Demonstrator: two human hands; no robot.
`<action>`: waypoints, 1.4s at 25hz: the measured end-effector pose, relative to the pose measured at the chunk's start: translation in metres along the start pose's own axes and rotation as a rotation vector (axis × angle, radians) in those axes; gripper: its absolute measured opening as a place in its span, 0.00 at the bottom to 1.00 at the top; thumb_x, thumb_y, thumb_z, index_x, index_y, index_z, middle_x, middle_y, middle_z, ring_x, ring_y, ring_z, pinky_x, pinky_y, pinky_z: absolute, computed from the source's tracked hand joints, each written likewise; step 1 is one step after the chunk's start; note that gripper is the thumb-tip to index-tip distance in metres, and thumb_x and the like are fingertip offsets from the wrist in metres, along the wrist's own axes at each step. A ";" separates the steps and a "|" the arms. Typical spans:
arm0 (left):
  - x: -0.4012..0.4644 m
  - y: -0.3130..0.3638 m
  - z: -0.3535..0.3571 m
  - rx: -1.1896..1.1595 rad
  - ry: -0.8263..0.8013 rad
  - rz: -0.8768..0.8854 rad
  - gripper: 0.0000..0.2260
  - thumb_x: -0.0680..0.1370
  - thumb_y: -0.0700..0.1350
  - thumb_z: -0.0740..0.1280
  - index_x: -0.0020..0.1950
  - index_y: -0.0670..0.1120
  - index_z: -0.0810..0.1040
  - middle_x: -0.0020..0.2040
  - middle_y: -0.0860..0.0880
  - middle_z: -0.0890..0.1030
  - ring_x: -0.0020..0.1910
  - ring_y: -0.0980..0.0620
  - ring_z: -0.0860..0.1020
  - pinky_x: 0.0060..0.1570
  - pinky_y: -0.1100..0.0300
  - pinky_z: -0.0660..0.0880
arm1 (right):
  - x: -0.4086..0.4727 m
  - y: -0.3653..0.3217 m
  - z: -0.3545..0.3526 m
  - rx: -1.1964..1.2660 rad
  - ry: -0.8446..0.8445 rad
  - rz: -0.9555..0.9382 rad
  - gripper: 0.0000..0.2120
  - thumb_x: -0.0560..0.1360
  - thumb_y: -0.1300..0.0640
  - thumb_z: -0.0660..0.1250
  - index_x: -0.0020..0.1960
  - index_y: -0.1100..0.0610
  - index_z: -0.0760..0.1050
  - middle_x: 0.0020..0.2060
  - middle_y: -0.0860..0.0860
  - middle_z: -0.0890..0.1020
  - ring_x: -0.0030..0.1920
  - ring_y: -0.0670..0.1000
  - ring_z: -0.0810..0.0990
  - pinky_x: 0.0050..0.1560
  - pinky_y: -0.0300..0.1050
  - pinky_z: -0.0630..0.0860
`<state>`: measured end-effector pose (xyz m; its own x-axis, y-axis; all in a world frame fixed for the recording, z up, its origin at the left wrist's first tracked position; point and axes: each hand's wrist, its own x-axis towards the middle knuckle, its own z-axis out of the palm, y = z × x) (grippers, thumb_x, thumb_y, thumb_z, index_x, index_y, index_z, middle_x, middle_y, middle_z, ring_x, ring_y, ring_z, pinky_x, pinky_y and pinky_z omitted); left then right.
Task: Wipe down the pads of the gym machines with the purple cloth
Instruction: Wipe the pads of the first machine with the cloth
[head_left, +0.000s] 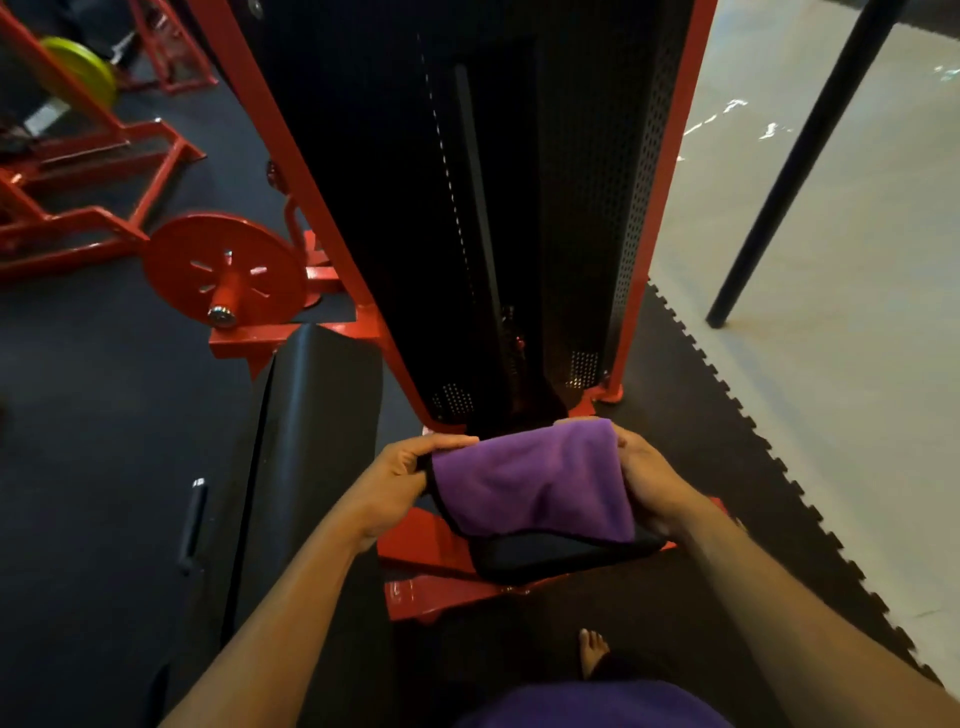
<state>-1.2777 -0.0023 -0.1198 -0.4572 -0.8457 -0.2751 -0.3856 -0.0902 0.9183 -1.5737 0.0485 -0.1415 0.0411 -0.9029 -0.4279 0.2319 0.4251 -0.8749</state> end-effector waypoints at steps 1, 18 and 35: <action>0.002 -0.004 0.005 -0.015 0.005 -0.035 0.24 0.81 0.27 0.61 0.64 0.52 0.84 0.64 0.57 0.83 0.65 0.57 0.80 0.64 0.59 0.77 | 0.006 0.007 -0.008 0.135 -0.012 0.083 0.15 0.83 0.53 0.58 0.55 0.55 0.83 0.50 0.52 0.86 0.52 0.51 0.84 0.56 0.48 0.77; 0.050 -0.086 0.151 0.942 -0.043 0.073 0.34 0.86 0.46 0.59 0.84 0.48 0.40 0.82 0.53 0.37 0.81 0.56 0.38 0.78 0.60 0.35 | 0.029 0.063 -0.113 -0.689 0.438 -0.181 0.17 0.78 0.54 0.72 0.63 0.52 0.70 0.52 0.45 0.77 0.50 0.45 0.78 0.49 0.39 0.73; 0.148 -0.175 0.225 0.692 -0.299 -0.494 0.34 0.85 0.63 0.49 0.74 0.60 0.23 0.72 0.58 0.17 0.74 0.54 0.21 0.76 0.33 0.36 | 0.181 0.148 -0.168 -0.996 0.197 -0.337 0.27 0.80 0.44 0.65 0.77 0.49 0.68 0.77 0.58 0.64 0.75 0.60 0.65 0.76 0.56 0.62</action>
<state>-1.4583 0.0068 -0.3857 -0.2635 -0.6137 -0.7443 -0.9454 0.0110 0.3256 -1.6957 -0.0414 -0.3862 -0.0556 -0.9952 -0.0805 -0.6998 0.0964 -0.7078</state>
